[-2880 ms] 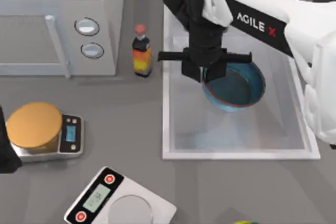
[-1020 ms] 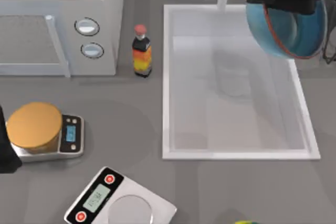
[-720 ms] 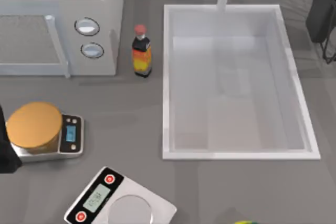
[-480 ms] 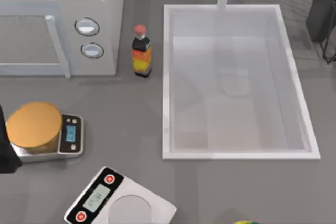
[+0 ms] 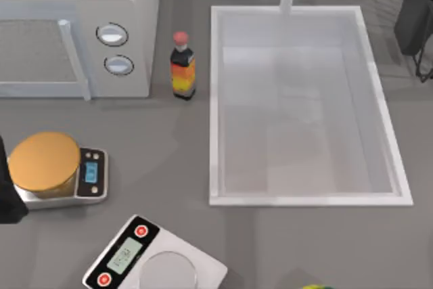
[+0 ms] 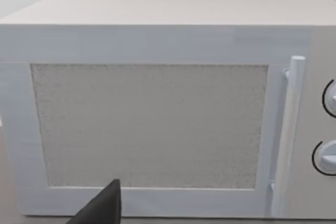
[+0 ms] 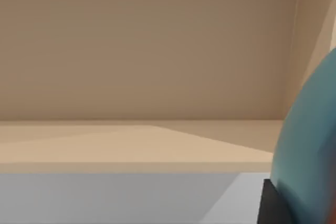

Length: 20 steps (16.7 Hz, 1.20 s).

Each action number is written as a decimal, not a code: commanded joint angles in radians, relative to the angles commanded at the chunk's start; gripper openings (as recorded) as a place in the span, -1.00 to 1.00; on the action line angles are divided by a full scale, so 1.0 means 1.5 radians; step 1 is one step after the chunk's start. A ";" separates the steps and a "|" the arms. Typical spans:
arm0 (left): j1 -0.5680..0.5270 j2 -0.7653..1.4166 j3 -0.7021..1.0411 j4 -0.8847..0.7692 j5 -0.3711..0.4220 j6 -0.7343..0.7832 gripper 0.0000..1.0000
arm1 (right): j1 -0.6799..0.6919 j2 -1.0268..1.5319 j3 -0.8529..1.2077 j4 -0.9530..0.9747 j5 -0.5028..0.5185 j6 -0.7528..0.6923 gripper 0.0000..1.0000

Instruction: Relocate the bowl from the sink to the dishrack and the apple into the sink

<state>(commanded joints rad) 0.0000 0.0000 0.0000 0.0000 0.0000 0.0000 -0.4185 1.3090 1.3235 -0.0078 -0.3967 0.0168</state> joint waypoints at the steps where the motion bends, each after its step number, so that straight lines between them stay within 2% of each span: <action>1: 0.000 0.000 0.000 0.000 0.000 0.000 1.00 | 0.000 0.000 0.000 0.000 0.000 0.000 -1.00; 4: 0.000 0.000 0.000 0.000 0.000 0.000 1.00 | 0.004 0.013 -0.004 0.007 0.004 0.001 -1.00; 7: 0.000 0.000 0.000 0.000 0.000 0.000 1.00 | 0.015 0.069 -0.039 0.071 0.016 0.001 -1.00; 15: 0.000 0.000 0.000 0.000 0.000 0.000 1.00 | 0.050 0.247 -0.159 0.447 0.054 0.000 -1.00; 20: 0.000 0.000 0.000 0.000 0.000 0.000 1.00 | 0.074 0.324 -0.229 0.553 0.079 0.000 -1.00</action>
<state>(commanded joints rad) 0.0000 0.0000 0.0000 0.0000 0.0000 0.0000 -0.3073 1.7957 0.9798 0.8217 -0.2778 0.0162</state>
